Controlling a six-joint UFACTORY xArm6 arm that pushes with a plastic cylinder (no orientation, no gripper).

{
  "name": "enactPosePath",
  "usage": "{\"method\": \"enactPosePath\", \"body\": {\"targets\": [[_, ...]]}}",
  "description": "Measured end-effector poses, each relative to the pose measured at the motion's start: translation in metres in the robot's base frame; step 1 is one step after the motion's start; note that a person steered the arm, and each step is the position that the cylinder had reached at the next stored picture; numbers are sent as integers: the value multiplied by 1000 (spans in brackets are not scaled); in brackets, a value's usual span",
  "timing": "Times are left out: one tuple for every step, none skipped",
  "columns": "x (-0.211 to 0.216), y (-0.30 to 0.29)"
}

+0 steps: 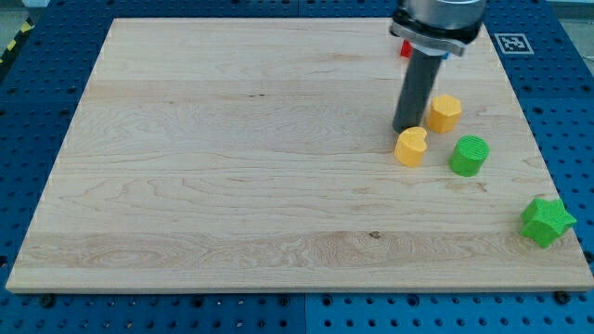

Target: Place the green circle to the top left of the green star

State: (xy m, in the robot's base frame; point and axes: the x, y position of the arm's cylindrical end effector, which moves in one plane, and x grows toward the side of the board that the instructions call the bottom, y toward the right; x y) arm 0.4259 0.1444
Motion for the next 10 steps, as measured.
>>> {"method": "enactPosePath", "body": {"targets": [[7, 22], [18, 41], [30, 65], [38, 88], [39, 94], [39, 89], [39, 77], [43, 76], [48, 74], [61, 74]]}}
